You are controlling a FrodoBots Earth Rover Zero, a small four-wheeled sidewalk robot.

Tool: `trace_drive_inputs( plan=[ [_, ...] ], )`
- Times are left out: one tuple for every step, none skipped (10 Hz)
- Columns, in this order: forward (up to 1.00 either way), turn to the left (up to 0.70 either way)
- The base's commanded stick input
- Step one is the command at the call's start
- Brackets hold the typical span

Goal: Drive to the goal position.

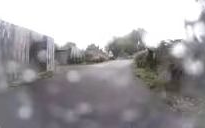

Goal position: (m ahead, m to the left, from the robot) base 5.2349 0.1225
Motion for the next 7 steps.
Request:
trace_drive_inputs(
  plan=[
    [1.0, 0.0],
    [1.0, 0.0],
    [1.0, 0.0],
    [1.0, 0.0],
    [1.0, 0.0],
    [1.0, 0.0],
    [1.0, 0.0]
  ],
)
